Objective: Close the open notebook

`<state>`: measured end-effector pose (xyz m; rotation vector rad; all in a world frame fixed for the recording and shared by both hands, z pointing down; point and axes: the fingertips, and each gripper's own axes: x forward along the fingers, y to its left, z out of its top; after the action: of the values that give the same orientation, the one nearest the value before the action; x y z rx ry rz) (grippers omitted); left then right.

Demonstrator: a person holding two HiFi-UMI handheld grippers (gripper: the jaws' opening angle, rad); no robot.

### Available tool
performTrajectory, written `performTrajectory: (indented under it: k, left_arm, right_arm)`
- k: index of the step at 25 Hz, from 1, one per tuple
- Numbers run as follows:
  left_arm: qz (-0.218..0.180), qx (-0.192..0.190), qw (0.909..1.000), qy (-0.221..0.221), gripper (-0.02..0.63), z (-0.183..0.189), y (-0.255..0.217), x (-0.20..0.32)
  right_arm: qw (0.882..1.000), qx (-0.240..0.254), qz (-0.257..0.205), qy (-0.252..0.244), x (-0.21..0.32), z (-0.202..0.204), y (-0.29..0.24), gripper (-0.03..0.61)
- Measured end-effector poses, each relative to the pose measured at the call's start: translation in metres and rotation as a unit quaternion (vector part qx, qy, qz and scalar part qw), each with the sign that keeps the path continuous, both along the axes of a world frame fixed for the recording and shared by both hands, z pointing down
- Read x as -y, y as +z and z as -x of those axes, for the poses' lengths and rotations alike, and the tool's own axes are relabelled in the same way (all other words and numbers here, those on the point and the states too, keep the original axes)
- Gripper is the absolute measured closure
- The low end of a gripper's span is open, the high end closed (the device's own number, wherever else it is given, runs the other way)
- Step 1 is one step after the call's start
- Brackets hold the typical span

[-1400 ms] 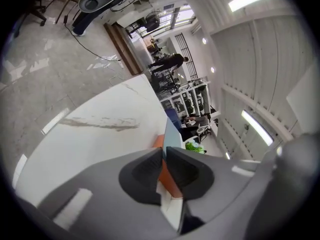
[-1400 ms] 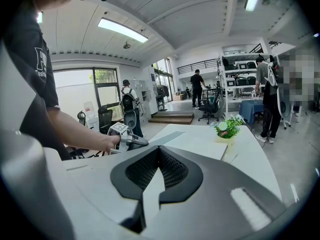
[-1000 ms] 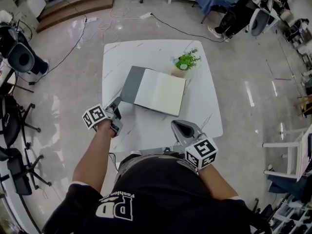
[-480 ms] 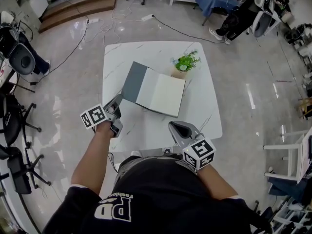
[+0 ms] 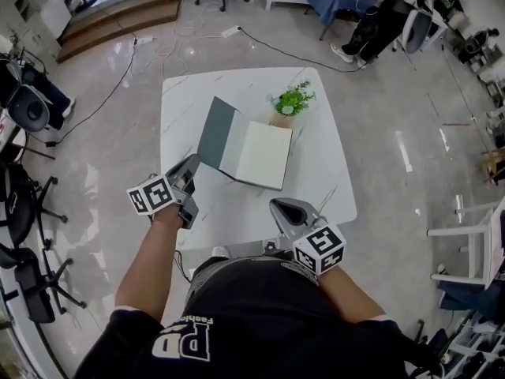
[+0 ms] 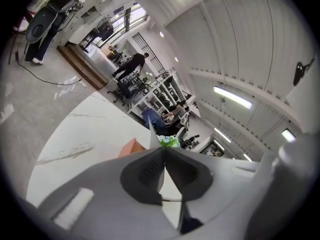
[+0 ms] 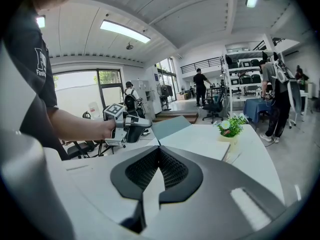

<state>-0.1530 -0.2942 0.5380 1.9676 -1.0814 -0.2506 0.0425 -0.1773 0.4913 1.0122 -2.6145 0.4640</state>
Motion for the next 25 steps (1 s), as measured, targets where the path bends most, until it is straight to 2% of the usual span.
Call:
performTrajectory:
  k: [4, 13, 25]
  left_arm:
    - [-0.012, 0.003, 0.9998, 0.014, 0.549, -0.010, -0.012, -0.002]
    - [-0.039, 0.042, 0.9979, 0.032, 0.549, -0.032, -0.025, -0.009]
    - [-0.070, 0.097, 0.9891, 0.086, 0.549, -0.078, -0.037, -0.019]
  right_arm:
    - [1.000, 0.001, -0.001, 0.003, -0.002, 0.001, -0.002, 0.578]
    - [1.000, 0.007, -0.004, 0.012, -0.006, -0.007, -0.003, 0.578]
    - [1.000, 0.010, -0.007, 0.022, -0.005, -0.019, -0.004, 0.578]
